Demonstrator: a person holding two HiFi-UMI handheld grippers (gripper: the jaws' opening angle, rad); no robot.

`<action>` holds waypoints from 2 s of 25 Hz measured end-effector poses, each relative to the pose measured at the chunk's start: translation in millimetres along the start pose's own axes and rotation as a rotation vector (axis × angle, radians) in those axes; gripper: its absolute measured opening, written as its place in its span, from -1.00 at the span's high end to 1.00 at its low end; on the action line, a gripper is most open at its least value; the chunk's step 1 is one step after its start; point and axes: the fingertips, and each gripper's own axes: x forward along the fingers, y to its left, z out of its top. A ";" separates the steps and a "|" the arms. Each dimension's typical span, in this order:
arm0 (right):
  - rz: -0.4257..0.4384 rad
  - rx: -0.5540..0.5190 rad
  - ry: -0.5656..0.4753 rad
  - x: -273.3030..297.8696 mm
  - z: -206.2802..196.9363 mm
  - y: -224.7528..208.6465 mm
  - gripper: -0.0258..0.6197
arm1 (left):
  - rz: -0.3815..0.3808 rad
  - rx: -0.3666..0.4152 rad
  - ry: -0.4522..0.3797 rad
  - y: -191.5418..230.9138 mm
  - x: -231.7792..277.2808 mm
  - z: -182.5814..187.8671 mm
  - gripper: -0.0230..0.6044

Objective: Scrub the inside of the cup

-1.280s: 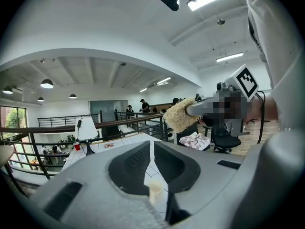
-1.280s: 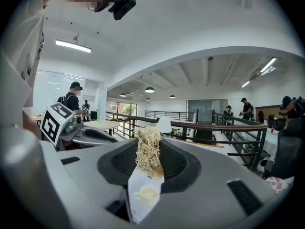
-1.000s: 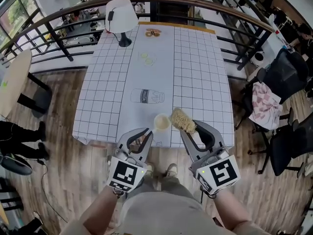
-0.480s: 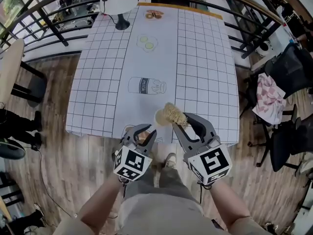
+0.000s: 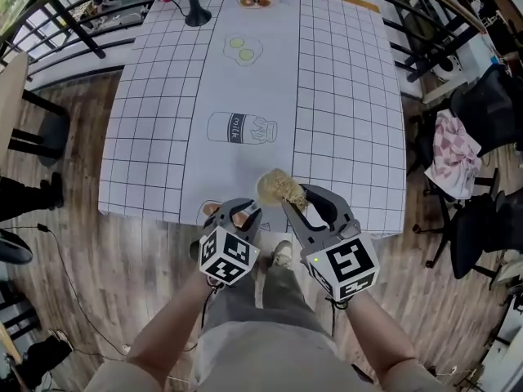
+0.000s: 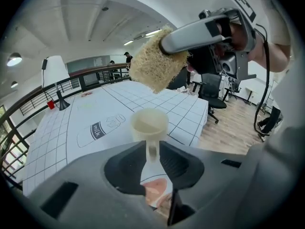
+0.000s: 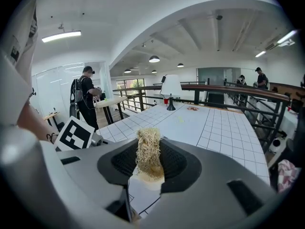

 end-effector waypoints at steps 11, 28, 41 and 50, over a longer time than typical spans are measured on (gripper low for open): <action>0.044 -0.011 0.129 16.8 -31.6 -2.6 0.55 | 0.023 -0.033 -0.007 4.3 13.0 -8.7 0.75; 0.185 -0.386 0.509 87.8 -88.8 5.7 0.55 | 0.021 -0.057 -0.060 5.0 12.4 -7.3 0.76; 0.300 -0.098 0.533 86.5 -97.1 3.8 0.55 | 0.024 -0.030 -0.077 10.2 13.0 -7.5 0.75; 0.282 -0.319 0.527 74.8 -68.7 1.1 0.55 | 0.002 -0.006 -0.093 10.7 12.1 -8.0 0.76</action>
